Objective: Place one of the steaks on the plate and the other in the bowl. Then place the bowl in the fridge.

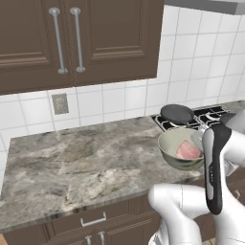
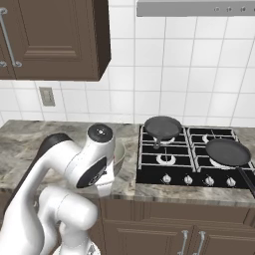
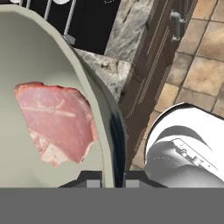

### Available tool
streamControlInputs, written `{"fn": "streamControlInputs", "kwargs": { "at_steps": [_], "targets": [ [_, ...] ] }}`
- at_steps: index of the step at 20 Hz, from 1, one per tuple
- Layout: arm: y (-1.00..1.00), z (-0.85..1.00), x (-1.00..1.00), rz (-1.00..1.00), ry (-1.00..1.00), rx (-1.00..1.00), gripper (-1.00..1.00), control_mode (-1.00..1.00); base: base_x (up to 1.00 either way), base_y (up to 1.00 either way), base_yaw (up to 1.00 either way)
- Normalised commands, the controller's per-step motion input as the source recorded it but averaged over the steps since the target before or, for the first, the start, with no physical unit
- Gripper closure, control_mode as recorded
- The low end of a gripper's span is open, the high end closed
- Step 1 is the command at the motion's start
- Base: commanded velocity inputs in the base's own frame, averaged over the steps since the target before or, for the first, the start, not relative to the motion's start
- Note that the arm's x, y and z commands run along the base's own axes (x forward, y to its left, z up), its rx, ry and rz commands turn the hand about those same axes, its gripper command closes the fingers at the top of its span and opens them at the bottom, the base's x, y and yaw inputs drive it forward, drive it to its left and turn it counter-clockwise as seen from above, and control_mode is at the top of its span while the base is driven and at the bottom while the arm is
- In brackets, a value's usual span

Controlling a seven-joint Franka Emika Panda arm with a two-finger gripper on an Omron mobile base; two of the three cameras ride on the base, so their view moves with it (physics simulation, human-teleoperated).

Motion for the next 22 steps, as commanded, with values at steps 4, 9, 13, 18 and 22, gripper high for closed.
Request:
{"fn": "streamControlInputs", "kwargs": {
  "at_steps": [4,9,13,18,22],
  "targets": [
    [0.00,0.00,0.00,0.00,0.00,0.00,1.00,-1.00,0.00,0.00,0.00],
    [0.00,0.00,0.00,0.00,0.00,0.00,1.00,1.00,-0.17,-0.32,-0.13],
    [0.00,0.00,0.00,0.00,0.00,0.00,1.00,1.00,-0.21,-0.64,-0.54],
    [0.00,0.00,0.00,0.00,0.00,0.00,1.00,1.00,0.02,-0.87,-0.68],
    [0.00,0.00,0.00,0.00,0.00,0.00,1.00,1.00,0.04,-0.79,-0.72]
  ]
}}
